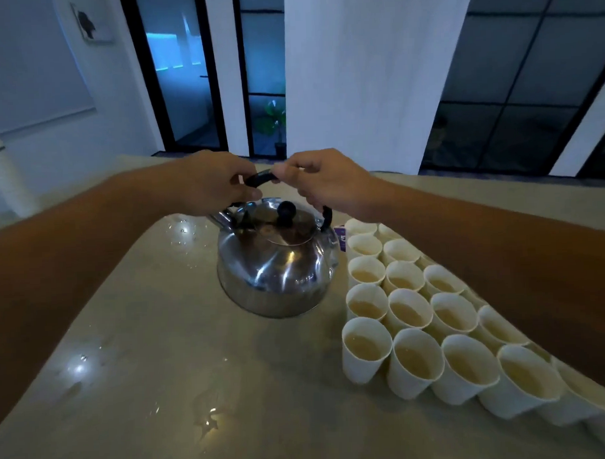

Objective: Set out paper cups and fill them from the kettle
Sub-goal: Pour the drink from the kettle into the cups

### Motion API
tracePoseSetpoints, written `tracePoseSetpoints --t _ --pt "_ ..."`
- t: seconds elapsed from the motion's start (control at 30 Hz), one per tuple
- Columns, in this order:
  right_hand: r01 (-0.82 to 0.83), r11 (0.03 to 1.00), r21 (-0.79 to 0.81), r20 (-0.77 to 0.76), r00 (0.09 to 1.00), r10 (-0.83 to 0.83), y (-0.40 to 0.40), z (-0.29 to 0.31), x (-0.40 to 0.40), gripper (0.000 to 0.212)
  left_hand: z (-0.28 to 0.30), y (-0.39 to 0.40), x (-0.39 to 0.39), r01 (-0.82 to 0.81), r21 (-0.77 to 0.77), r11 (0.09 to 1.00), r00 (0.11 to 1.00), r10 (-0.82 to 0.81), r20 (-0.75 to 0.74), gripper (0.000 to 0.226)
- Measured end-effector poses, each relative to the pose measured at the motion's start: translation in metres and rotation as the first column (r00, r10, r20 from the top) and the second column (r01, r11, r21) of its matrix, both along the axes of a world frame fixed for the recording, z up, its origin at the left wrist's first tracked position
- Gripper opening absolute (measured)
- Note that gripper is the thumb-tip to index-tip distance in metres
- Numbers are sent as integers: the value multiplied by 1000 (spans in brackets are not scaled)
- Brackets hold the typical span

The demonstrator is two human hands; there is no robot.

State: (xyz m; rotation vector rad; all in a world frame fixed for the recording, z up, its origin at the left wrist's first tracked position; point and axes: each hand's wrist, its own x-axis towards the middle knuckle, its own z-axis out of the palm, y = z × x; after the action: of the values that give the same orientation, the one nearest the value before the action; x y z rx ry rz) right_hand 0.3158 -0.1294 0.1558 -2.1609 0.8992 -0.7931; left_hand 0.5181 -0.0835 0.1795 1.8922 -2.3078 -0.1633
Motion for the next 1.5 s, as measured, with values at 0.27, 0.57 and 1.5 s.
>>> tracePoseSetpoints --t 0.27,0.57,1.5 --pt "130 991 15 -65 989 -129 7 83 -107 46 60 -16 -102 206 -107 973 976 -212 -50 15" --pt "479 870 -120 -164 854 -493 26 113 -292 47 78 -56 -295 444 -85 892 863 -451 -227 26" --pt "733 649 -203 -467 510 -722 -56 48 -536 38 -26 -187 -588 636 -144 758 745 -652 -144 37"
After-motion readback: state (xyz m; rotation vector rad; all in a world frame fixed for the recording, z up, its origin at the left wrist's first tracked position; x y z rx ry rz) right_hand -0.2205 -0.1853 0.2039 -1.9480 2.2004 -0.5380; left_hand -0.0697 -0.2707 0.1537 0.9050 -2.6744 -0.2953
